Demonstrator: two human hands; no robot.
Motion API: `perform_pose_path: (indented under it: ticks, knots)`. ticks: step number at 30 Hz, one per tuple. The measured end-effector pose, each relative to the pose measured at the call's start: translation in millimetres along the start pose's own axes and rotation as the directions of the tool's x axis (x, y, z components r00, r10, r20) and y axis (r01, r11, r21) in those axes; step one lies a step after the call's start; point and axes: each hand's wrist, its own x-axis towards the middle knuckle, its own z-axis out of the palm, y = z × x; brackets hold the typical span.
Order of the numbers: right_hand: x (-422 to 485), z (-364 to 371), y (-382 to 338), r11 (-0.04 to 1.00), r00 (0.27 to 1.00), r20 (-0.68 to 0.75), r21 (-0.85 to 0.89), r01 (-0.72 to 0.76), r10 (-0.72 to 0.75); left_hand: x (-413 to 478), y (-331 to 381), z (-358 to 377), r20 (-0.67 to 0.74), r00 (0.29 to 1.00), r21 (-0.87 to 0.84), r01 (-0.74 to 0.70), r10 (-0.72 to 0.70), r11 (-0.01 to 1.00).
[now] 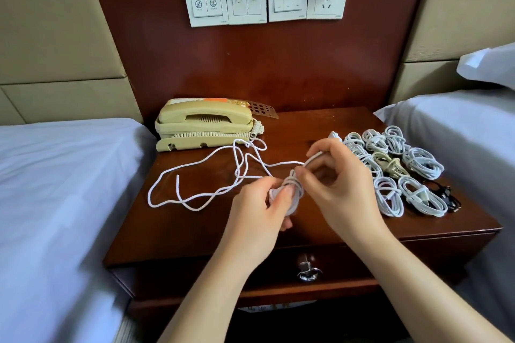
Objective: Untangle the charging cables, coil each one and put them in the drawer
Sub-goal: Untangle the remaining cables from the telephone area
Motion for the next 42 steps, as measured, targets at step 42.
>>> perform_pose_path:
  ticks: [42]
  knots:
    - [-5.7,11.8,-0.9,0.727,0.923,0.248,-0.568,0.385,-0.295,2.9,2.2,5.4,-0.029,0.967,-0.144,0.247,-0.253,0.958]
